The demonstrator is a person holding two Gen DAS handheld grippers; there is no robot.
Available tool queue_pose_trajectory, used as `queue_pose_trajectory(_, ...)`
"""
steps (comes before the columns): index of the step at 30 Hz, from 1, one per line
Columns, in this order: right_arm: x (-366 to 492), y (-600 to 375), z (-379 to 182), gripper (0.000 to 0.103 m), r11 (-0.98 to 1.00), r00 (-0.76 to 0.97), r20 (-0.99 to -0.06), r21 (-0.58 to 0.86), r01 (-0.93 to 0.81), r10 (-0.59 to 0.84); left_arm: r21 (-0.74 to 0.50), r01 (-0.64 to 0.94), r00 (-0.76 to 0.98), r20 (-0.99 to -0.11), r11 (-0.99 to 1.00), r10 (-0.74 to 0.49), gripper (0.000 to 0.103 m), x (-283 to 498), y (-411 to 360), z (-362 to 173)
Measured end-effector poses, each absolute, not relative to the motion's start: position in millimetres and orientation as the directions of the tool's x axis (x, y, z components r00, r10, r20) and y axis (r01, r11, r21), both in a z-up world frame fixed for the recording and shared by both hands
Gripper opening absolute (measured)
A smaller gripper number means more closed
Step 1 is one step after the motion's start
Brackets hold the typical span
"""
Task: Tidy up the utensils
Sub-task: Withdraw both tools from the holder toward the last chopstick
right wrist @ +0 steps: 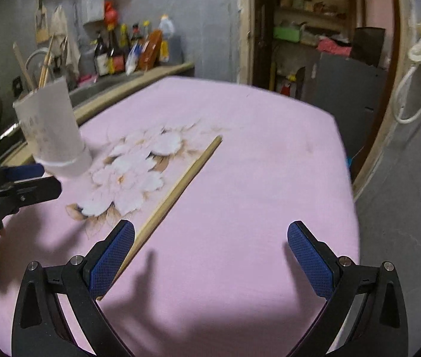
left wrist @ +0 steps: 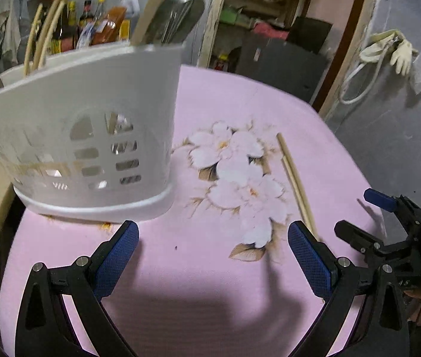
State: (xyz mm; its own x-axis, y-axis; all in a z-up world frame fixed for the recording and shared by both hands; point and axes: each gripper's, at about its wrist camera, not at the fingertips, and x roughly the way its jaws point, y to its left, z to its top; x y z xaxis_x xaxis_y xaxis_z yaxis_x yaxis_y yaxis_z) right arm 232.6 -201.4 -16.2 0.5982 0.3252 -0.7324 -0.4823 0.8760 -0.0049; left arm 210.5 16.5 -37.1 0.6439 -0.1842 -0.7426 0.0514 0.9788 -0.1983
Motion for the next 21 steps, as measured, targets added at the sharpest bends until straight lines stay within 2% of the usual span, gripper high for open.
queue_pose_trajectory(7,233,-192,-24,0.103,0.862,0.563,-0.771,-0.037,-0.506,0.297,-0.226,0.043,0.607,-0.768,0.973,-0.205,0.098,213,22,-43)
queue_pose_trajectory(17,240,-179,-30,0.102,0.844,0.590,-0.786,-0.180,-0.505,0.185,-0.240,0.047,0.602,-0.768,0.970,-0.219,0.098,213,25,-41)
queue_pose_trajectory(21,244,-185,-35,0.101,0.854,0.571,-0.801,-0.162,-0.495,0.179,-0.234,0.058,0.600,-0.769,0.970,-0.221,0.098,214,20,-40)
